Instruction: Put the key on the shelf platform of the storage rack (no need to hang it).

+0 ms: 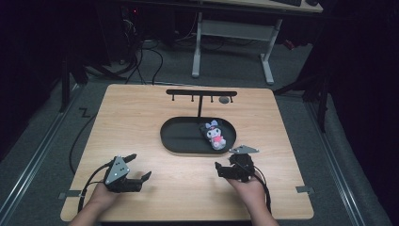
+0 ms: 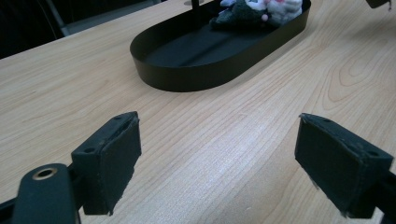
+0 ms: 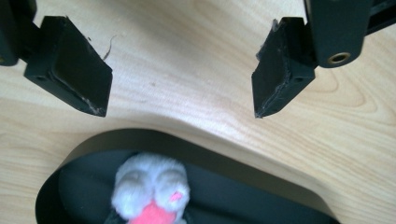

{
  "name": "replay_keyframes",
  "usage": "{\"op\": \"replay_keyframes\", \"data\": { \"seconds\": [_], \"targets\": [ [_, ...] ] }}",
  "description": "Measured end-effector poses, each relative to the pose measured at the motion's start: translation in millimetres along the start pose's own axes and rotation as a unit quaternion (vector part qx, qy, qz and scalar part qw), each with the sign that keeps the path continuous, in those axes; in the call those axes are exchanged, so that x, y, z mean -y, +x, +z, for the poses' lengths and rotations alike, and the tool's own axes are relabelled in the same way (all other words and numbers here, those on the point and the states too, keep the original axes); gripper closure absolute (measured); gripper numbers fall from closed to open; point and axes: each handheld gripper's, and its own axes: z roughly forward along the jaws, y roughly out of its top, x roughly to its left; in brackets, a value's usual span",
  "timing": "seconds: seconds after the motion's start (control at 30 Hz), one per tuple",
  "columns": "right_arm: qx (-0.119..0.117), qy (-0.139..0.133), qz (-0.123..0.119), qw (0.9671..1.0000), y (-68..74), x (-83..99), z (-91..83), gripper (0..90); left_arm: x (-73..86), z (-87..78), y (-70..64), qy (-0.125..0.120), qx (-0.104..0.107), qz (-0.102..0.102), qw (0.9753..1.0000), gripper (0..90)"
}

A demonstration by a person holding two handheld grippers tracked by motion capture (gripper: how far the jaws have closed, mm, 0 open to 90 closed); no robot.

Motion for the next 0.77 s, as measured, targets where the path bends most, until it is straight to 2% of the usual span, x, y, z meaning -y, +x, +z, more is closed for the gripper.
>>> {"op": "replay_keyframes", "data": {
  "seconds": [0.33,0.43,0.5,0.53,0.57,0.77],
  "targets": [
    [-0.007,-0.026,-0.009,0.9996,11.8,37.2,0.6,16.3,0.0,0.1,-0.1,0.000,0.000,0.000,1.0000,15.4],
    [0.001,-0.047,-0.012,0.9988,15.5,46.9,-1.1,15.9,-0.1,-0.1,-0.2,0.001,0.000,0.001,1.0000,15.4],
    [-0.008,-0.061,0.000,0.9981,16.8,51.5,-3.8,14.9,-0.3,0.4,0.1,0.002,0.001,0.000,1.0000,15.4],
    [-0.010,-0.063,-0.007,0.9979,17.6,52.0,-5.3,14.8,-0.4,0.5,0.2,0.002,0.001,0.000,1.0000,15.4],
    [-0.001,-0.068,-0.013,0.9976,18.1,52.4,-7.2,14.9,-0.3,0.4,0.1,0.003,0.001,0.000,1.0000,15.4],
    [0.000,-0.074,-0.010,0.9972,17.0,50.9,-7.3,15.0,0.0,-0.5,-1.0,0.000,-0.001,0.005,1.0000,15.4]
  ]
}}
